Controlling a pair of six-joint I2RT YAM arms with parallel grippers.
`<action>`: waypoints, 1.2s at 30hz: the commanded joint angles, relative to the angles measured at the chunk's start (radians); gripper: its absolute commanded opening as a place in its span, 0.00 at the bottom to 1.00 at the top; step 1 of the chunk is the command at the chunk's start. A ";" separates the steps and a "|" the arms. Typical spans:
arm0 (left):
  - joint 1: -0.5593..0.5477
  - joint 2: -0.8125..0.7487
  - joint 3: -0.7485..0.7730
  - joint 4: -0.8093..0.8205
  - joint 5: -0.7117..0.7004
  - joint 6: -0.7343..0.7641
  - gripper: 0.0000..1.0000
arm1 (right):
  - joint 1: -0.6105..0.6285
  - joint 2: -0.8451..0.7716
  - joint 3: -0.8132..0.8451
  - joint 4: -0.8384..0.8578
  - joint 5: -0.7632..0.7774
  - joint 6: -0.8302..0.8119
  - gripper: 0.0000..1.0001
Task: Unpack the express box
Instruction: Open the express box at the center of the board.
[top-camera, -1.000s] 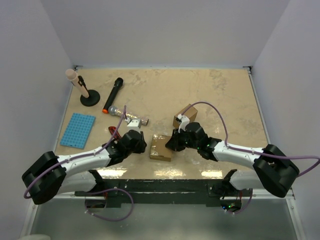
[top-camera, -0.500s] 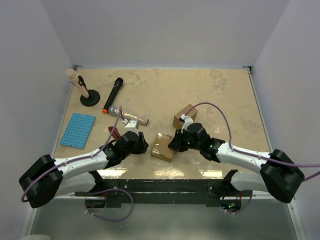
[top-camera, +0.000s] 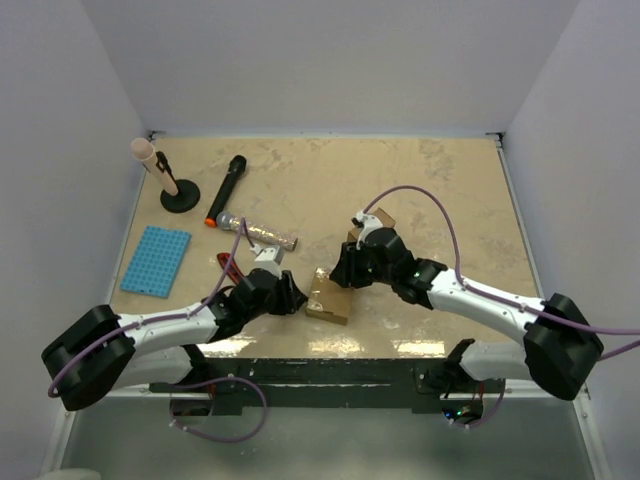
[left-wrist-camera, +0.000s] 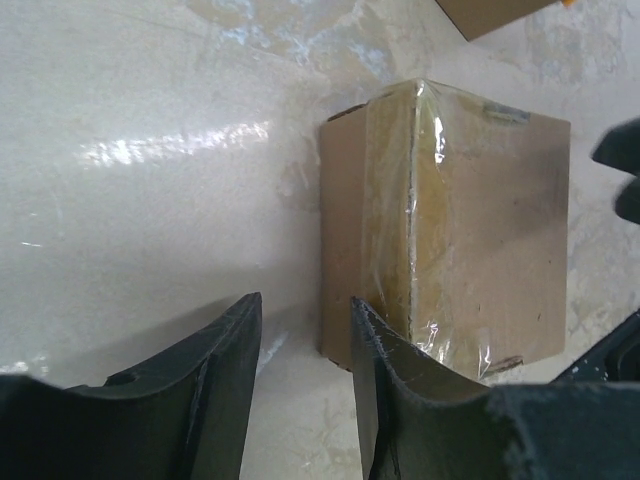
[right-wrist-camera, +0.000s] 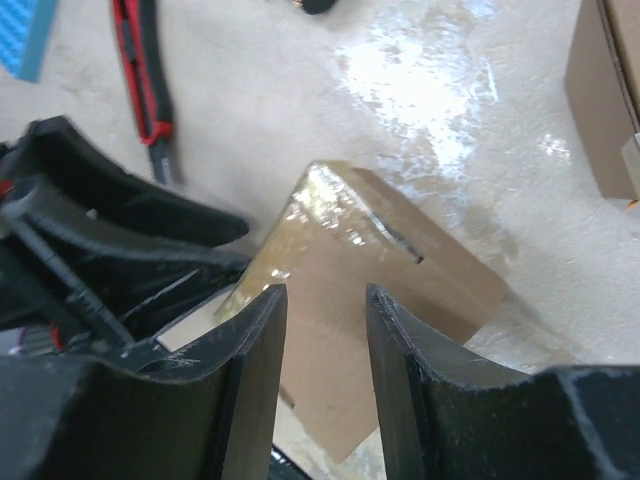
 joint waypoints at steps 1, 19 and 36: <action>-0.029 0.000 -0.022 0.116 0.057 -0.015 0.44 | 0.001 0.081 0.058 -0.072 0.062 -0.033 0.42; -0.081 -0.253 -0.106 0.015 -0.147 -0.105 0.51 | 0.011 0.044 -0.008 0.107 -0.192 -0.116 0.37; -0.079 -0.161 -0.111 0.236 0.026 -0.027 0.50 | 0.027 0.151 -0.058 0.107 -0.144 -0.127 0.32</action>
